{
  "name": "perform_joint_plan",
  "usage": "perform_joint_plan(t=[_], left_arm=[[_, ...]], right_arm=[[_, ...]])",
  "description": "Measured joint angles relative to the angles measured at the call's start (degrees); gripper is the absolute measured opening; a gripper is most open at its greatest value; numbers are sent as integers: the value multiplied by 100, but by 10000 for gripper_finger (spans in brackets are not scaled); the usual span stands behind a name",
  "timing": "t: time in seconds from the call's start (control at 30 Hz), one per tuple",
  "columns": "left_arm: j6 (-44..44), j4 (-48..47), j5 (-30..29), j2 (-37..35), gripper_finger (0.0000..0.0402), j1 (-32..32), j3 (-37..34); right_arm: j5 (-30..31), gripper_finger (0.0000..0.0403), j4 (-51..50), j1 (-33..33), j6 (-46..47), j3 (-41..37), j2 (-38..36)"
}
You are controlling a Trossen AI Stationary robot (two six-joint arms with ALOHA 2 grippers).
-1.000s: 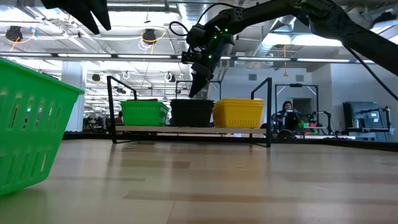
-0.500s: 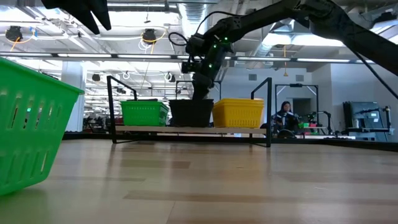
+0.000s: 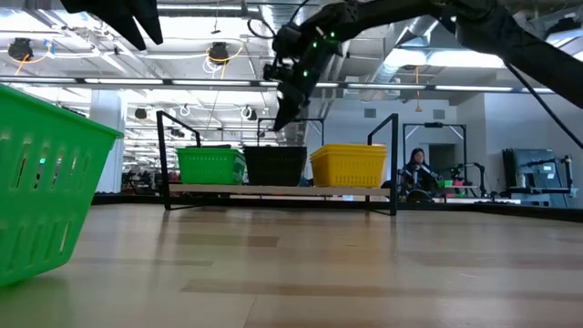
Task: Stack baskets on shelf by color
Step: Stack the black basket on top of the black basket on the shelf, then adjust the stacked yellow baskets on the shelf
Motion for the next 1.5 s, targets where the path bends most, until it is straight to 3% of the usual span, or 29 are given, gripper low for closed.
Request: perform_joint_plan(t=[0.13, 0.37, 0.47, 0.7, 0.87, 1.2, 1.5], left_arm=[[51, 0, 0, 1, 168, 0, 0], [52, 4, 25, 1, 168, -1, -1], [55, 3, 62, 1, 168, -2, 0], [257, 4, 224, 1, 168, -1, 0], [303, 2, 306, 1, 168, 0, 0], [356, 2, 295, 1, 168, -2, 0], [311, 4, 258, 1, 168, -2, 0]], right_arm=[[-18, 56, -224, 188, 294, -41, -228], [-184, 55, -1763, 694, 1171, -62, -290], [-247, 49, -1918, 1023, 1245, -261, -221], [-146, 8, -1147, 1539, 1167, -1007, -204], [273, 8, -605, 1484, 1158, -1202, -209], [271, 7, -515, 1216, 1272, -1213, -209], [289, 3, -954, 1552, 1499, -1185, -486]])
